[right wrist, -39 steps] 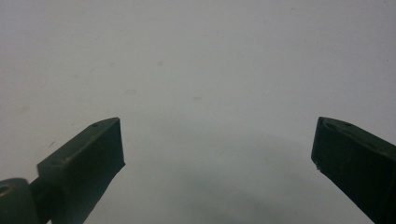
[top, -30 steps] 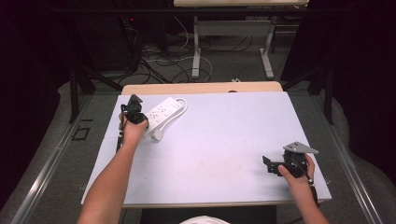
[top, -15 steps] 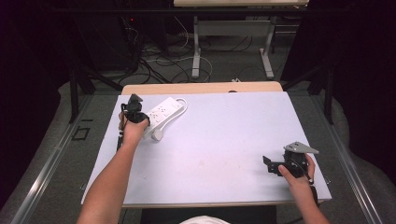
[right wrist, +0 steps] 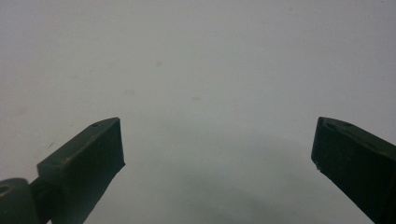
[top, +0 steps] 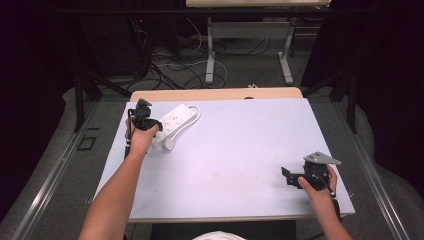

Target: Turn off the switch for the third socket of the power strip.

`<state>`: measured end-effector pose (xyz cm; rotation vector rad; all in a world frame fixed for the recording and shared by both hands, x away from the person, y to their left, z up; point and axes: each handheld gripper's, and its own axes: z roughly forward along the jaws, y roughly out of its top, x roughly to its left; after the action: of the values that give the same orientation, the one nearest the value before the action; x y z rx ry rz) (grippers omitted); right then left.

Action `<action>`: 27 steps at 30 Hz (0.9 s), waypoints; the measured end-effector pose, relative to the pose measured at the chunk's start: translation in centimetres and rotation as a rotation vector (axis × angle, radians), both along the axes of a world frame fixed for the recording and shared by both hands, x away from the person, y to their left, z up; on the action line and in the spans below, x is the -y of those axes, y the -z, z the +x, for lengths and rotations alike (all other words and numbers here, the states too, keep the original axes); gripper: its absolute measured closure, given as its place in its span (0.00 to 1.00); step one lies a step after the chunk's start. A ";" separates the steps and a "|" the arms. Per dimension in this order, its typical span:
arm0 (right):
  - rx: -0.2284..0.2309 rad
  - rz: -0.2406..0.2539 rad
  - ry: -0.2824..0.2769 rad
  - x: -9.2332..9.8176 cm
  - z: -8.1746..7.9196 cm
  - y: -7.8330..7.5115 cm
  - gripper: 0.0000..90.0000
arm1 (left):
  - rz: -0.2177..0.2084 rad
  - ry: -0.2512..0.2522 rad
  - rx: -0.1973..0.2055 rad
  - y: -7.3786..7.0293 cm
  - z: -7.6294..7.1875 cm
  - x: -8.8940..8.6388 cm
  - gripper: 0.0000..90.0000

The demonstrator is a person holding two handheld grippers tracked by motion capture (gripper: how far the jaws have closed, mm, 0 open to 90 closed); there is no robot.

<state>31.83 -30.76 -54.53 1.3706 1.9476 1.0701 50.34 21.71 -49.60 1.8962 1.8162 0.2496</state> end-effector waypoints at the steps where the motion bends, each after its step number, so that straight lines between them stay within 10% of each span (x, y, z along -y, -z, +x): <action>1: 0.000 0.001 0.000 0.0 0.0 0.0 0.02 | -0.004 0.000 0.010 0.0 0.0 0.0 0.68; 27: 0.000 -0.001 -0.001 0.1 -0.1 0.0 0.02 | -0.008 0.035 0.144 -1.6 -1.0 -0.3 0.41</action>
<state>31.77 -30.82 -54.52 1.3690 1.9484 1.0692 49.30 22.01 -48.00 1.8522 1.6856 0.3574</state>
